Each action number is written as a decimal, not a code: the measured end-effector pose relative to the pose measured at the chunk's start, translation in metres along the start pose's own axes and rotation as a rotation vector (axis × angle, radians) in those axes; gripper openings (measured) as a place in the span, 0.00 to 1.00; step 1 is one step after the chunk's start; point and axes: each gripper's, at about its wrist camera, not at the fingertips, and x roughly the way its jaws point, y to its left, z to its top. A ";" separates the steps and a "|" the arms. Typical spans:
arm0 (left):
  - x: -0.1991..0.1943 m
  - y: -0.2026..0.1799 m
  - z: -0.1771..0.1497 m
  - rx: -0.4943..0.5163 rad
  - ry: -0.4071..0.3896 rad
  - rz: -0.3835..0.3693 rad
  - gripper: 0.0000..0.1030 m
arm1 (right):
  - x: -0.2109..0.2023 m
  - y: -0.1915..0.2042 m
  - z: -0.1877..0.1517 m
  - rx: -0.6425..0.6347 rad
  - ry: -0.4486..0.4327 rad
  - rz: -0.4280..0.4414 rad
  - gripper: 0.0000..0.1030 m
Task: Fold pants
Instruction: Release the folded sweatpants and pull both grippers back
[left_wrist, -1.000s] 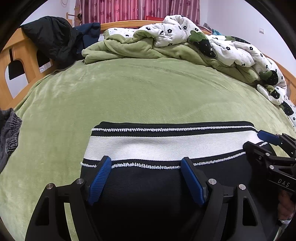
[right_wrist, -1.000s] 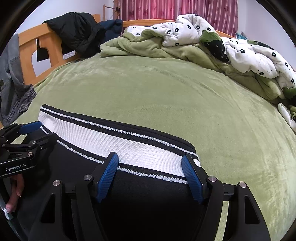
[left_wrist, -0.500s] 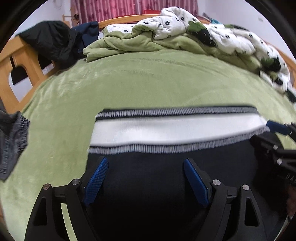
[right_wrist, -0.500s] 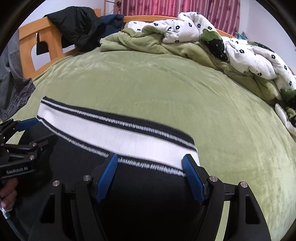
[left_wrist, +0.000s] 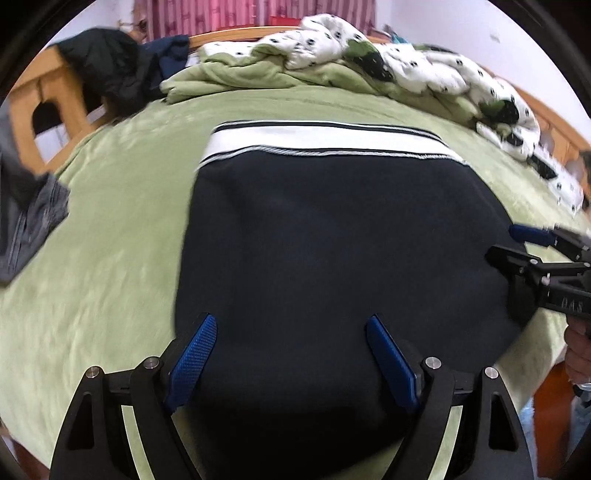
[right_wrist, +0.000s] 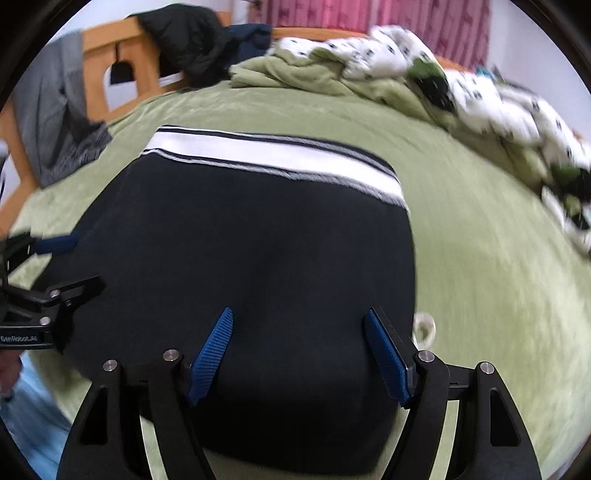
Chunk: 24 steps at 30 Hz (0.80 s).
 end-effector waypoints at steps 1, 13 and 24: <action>-0.003 0.006 -0.005 -0.026 0.006 0.004 0.84 | -0.002 -0.008 -0.004 0.040 0.004 0.018 0.70; -0.036 0.031 -0.041 -0.229 0.028 -0.050 0.83 | -0.034 -0.020 -0.026 0.255 0.024 -0.040 0.68; -0.122 -0.011 -0.042 -0.120 -0.077 0.108 0.84 | -0.137 -0.002 -0.052 0.253 -0.058 -0.123 0.68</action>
